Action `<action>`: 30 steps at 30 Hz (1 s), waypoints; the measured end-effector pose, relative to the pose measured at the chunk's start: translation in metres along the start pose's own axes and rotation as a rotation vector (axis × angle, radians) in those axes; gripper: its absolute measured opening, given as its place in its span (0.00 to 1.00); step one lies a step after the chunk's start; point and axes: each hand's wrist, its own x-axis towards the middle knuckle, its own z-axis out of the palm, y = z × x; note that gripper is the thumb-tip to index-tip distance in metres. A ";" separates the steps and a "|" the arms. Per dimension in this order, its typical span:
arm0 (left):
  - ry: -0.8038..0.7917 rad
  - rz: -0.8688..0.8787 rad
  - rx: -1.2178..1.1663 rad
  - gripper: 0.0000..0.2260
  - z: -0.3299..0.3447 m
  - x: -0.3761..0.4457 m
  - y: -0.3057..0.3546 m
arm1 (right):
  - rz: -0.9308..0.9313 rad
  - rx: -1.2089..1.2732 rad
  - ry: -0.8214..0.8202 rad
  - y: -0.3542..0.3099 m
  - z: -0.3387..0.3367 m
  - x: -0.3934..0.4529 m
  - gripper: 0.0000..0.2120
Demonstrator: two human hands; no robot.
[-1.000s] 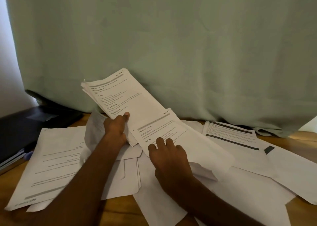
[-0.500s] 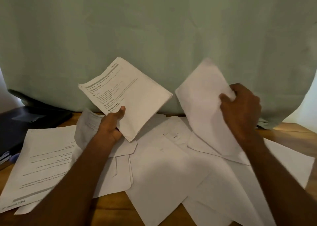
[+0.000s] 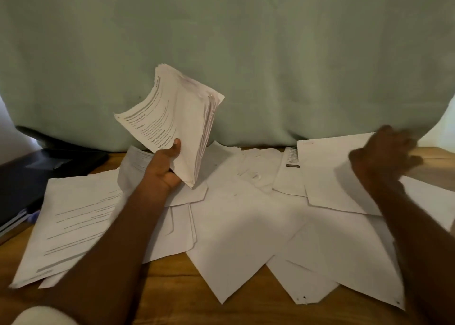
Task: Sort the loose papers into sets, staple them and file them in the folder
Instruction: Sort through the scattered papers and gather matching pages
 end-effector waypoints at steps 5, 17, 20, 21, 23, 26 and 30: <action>0.002 -0.057 0.012 0.09 0.003 0.000 -0.005 | -0.471 0.439 -0.430 -0.080 -0.016 -0.082 0.07; -0.073 -0.073 0.066 0.10 0.016 -0.008 -0.013 | -0.532 0.254 -0.887 -0.099 0.010 -0.139 0.35; -0.080 -0.066 0.037 0.10 0.019 -0.008 -0.009 | -0.422 0.429 -0.841 -0.097 0.004 -0.125 0.27; -0.079 -0.051 0.029 0.10 0.019 -0.007 -0.007 | -0.405 0.484 -0.765 -0.096 0.000 -0.120 0.21; -0.092 -0.017 -0.002 0.10 0.020 -0.006 -0.002 | -0.446 0.499 -0.480 -0.094 -0.016 -0.108 0.11; -0.086 -0.005 -0.087 0.11 0.013 -0.001 0.005 | -0.750 0.360 0.120 -0.091 -0.047 -0.092 0.08; 0.026 0.076 -0.009 0.15 0.002 0.002 0.023 | -0.943 0.236 0.312 -0.108 -0.070 -0.116 0.18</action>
